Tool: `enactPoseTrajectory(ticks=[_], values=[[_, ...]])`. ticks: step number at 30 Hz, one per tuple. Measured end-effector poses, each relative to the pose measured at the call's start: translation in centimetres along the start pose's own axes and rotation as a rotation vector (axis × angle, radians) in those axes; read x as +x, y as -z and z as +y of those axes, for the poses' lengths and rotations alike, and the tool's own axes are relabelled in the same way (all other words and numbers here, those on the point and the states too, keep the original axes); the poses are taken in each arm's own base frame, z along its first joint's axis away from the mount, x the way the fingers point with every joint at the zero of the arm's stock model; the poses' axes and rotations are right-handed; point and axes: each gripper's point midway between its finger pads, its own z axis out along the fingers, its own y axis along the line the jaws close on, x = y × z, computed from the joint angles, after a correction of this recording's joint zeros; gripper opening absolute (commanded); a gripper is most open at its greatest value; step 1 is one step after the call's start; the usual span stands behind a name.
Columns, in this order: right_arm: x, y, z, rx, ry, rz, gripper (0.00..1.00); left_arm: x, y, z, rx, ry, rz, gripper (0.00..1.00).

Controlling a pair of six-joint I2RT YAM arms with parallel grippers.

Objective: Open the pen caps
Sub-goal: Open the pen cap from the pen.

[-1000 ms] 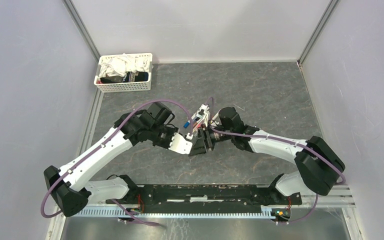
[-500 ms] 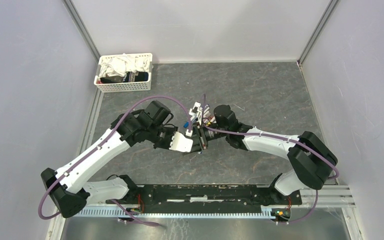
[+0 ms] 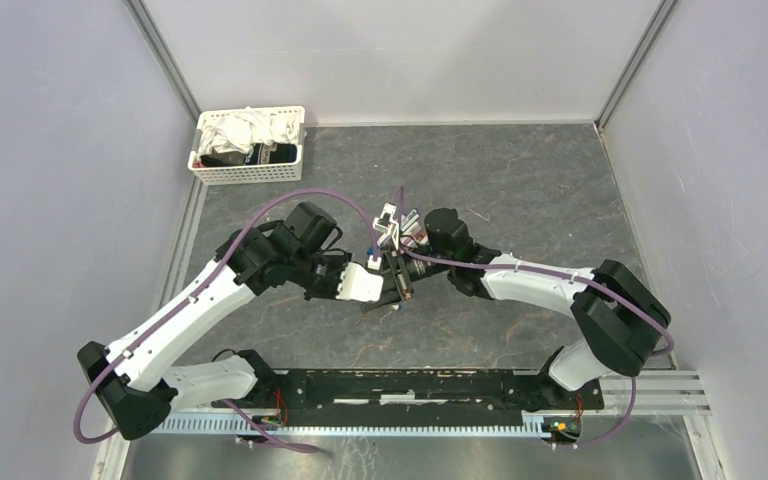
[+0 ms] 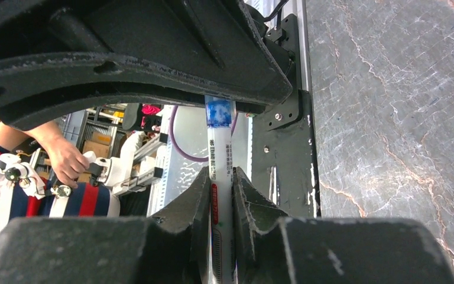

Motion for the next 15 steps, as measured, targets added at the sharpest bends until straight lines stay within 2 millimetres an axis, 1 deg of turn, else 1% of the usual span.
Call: enactPoseTrajectory(ticks=[2,4,5,8,9,12,15], values=[[-0.1,-0.1,0.0,0.0,-0.007,-0.002,0.09,0.0,0.0,0.1,-0.003,0.0,0.0,0.32],[-0.3,-0.3,-0.1,0.003,-0.009,-0.009,0.01,-0.2,-0.1,0.3,-0.01,0.002,-0.01,0.37],[-0.5,-0.4,0.0,0.005,-0.011,-0.015,0.0,-0.5,-0.3,0.4,-0.014,0.002,-0.021,0.39],[-0.9,-0.6,0.1,0.008,-0.003,-0.03,0.0,-0.8,-0.5,0.7,-0.025,-0.001,-0.036,0.4],[-1.0,-0.7,0.1,0.01,-0.001,-0.034,0.0,-0.9,-0.5,0.8,-0.028,0.0,-0.039,0.39],[-1.0,-0.7,-0.1,0.021,0.003,-0.033,0.0,-0.8,-0.6,0.7,-0.024,0.002,-0.033,0.29],[-0.8,-0.6,-0.7,0.054,0.006,-0.016,0.0,-0.3,-0.6,0.6,-0.017,-0.005,-0.012,0.22]])
